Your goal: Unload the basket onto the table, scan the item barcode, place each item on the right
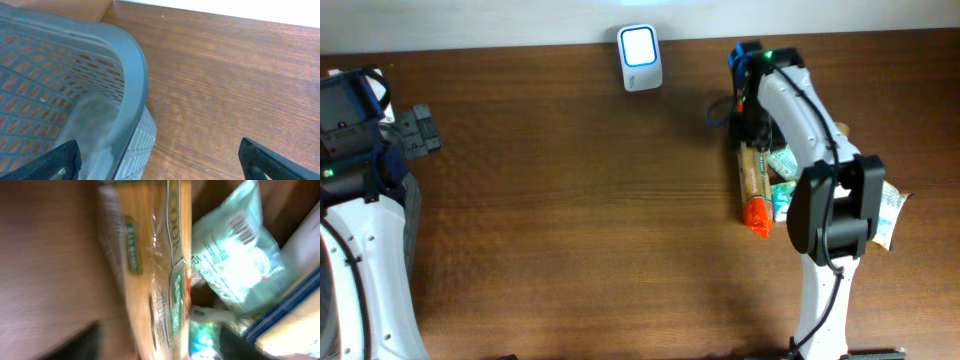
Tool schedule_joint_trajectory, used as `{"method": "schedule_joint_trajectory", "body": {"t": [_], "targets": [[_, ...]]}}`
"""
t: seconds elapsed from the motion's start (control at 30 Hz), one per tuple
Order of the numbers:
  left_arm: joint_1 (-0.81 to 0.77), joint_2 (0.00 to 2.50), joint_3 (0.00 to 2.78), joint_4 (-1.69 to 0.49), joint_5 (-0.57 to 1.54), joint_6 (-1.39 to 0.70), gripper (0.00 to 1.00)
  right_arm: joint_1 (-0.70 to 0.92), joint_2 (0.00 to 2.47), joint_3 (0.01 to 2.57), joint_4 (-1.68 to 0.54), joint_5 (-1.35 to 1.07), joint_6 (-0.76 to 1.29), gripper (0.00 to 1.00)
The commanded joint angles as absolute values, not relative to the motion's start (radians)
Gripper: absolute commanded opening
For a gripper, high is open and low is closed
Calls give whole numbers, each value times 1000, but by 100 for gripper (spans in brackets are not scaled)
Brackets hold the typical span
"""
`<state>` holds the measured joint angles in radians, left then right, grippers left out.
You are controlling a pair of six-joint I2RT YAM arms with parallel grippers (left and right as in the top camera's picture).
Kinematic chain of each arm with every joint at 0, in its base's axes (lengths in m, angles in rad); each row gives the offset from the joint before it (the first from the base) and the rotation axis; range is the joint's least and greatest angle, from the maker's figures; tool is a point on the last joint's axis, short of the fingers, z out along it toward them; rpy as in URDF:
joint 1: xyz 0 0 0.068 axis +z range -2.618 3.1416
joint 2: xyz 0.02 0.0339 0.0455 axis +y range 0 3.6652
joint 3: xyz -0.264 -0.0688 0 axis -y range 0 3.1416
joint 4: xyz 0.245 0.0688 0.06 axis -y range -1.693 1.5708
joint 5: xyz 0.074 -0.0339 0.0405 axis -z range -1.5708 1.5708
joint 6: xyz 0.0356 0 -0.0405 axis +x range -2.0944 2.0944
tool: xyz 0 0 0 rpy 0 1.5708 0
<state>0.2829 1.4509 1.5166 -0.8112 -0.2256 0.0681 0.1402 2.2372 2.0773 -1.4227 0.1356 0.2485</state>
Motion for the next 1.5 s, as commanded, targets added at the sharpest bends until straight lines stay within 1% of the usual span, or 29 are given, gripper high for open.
{"method": "schedule_joint_trajectory", "body": {"t": [0.0,0.1,0.13,0.2,0.27,0.3,0.33,0.43,0.53,0.67,0.73,0.8,0.87,0.9,0.97,1.0,1.07,1.1,1.17,1.2,1.27,1.33,1.47], "targets": [[287,1443,1520,-810,-229,84,99,145,2096,2272,-1513,81,187,99],[287,1443,1520,-810,-229,84,99,149,1998,2449,-1628,14,153,98],[287,1443,1520,-810,-229,84,99,153,1970,2463,-1637,-3,154,94],[287,1443,1520,-810,-229,84,99,170,1915,2465,-1651,-40,154,91],[287,1443,1520,-810,-229,84,99,204,1840,2465,-1695,-45,154,86],[287,1443,1520,-810,-229,84,99,218,1809,2465,-1699,-45,154,94],[287,1443,1520,-810,-229,84,99,232,1764,2465,-1699,-45,154,99],[287,1443,1520,-810,-229,84,99,236,1681,2465,-1699,-49,154,99],[287,1443,1520,-810,-229,84,99,235,1602,2465,-1699,-112,154,99],[287,1443,1520,-810,-229,84,99,234,1528,2465,-1699,-4,149,99],[287,1443,1520,-810,-229,84,99,233,1492,2465,-1698,6,72,99],[287,1443,1520,-810,-229,84,99,234,1490,2455,-1694,79,59,99],[287,1443,1520,-810,-229,84,99,227,1481,2434,-1659,128,59,99],[287,1443,1520,-810,-229,84,99,226,1469,2397,-1603,154,57,99],[287,1443,1520,-810,-229,84,99,177,1416,2249,-1451,152,56,99],[287,1443,1520,-810,-229,84,99,142,1368,2135,-1350,123,56,99],[287,1443,1520,-810,-229,84,99,74,1243,1853,-1125,58,56,99],[287,1443,1520,-810,-229,84,99,44,1161,1679,-992,56,56,99],[287,1443,1520,-810,-229,84,99,16,1032,1422,-779,56,56,99],[287,1443,1520,-810,-229,84,99,10,919,1216,-607,56,56,99],[287,1443,1520,-810,-229,84,99,10,805,1029,-449,57,55,99],[287,1443,1520,-810,-229,84,99,10,599,701,-184,56,56,99],[287,1443,1520,-810,-229,84,99,11,278,256,97,56,56,99]]}}
